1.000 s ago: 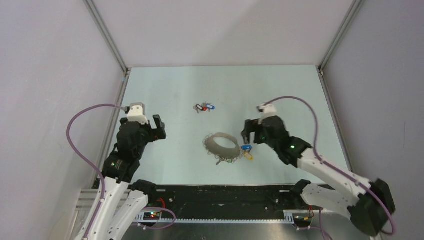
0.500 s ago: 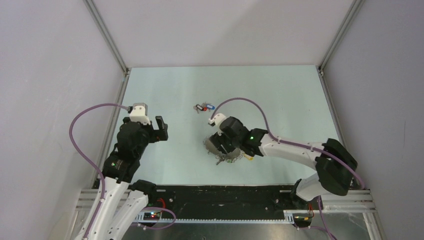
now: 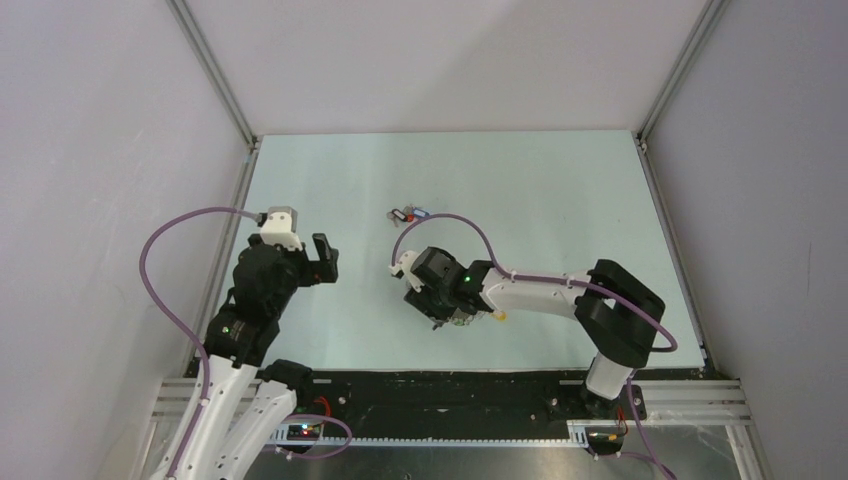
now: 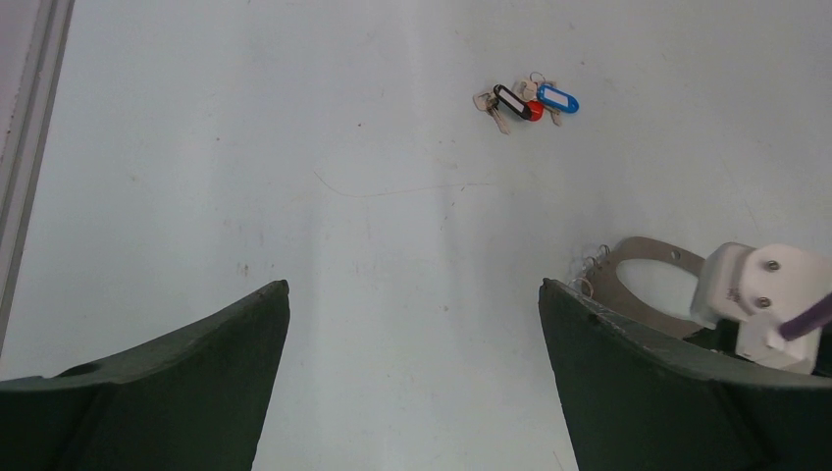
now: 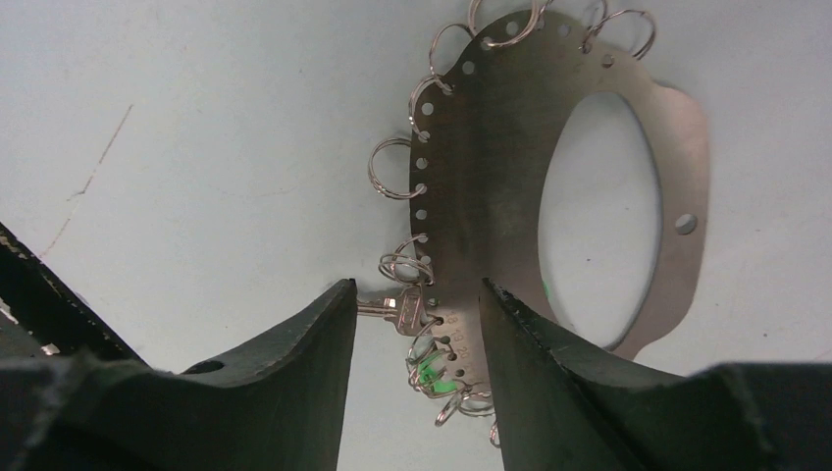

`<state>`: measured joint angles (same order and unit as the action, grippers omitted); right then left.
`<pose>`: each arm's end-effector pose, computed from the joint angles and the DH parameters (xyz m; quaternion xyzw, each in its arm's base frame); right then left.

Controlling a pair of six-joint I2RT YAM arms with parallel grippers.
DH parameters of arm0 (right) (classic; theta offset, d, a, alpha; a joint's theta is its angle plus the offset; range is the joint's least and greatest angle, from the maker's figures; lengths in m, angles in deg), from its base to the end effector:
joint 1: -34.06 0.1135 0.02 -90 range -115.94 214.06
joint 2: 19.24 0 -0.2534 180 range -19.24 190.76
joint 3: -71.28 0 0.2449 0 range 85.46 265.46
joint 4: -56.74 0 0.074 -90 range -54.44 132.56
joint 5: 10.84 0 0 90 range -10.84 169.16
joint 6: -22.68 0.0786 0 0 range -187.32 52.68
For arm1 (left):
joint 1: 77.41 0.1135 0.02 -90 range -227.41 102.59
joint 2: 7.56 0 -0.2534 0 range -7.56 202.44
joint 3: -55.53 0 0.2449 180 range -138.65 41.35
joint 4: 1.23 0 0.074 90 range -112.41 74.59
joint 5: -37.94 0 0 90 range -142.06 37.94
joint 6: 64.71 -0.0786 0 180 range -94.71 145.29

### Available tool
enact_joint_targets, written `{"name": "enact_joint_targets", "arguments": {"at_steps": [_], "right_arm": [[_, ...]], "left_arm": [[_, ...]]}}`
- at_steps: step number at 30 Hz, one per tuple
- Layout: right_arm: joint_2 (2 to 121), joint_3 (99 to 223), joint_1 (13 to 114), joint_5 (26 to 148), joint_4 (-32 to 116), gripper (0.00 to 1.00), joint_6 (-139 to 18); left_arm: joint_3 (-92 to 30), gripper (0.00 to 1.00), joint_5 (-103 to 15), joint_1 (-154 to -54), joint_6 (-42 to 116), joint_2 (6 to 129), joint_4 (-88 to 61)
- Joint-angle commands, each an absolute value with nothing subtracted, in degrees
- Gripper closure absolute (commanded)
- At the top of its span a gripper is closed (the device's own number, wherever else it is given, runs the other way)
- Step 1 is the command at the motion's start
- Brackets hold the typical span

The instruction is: Remove the keys from the keyring

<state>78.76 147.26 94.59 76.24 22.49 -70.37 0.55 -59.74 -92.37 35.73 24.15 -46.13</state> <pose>0.1840 0.3175 0.1458 -0.4977 0.8171 0.1181 0.2660 0.1675 -0.0339 0.2875 -0.0051 0.8262 -0.0692 0.5591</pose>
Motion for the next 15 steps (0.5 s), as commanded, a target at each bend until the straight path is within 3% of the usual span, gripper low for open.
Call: {"name": "enact_joint_targets", "arguments": {"at_steps": [1, 4, 6, 9, 10, 15], "right_arm": [[82.1, 149.8, 95.0, 77.3, 22.1, 0.47, -71.2], [84.5, 149.9, 95.0, 80.0, 22.8, 0.49, -71.6], [86.3, 151.0, 95.3, 79.8, 22.1, 0.58, -71.6], [87.0, 151.6, 95.6, 76.3, 21.0, 0.92, -71.3], [86.6, 151.6, 95.7, 75.9, 21.0, 0.97, -71.1], [79.7, 151.4, 94.8, 75.7, 22.4, 1.0, -69.1]], "left_arm": [[0.9, 0.0, -58.0, -92.0, 34.6, 24.5, -45.1], [0.8, 0.0, -57.2, -92.0, 34.7, 24.8, -45.0], [0.9, 0.0, -57.1, -92.0, 34.7, 24.8, -45.0], [0.9, 0.0, -56.9, -92.0, 34.7, 24.7, -44.9], [1.0, 0.0, -56.9, -92.0, 34.7, 24.7, -44.9], [0.9, 0.0, -56.5, -92.0, 34.7, 25.2, -44.8]]}}
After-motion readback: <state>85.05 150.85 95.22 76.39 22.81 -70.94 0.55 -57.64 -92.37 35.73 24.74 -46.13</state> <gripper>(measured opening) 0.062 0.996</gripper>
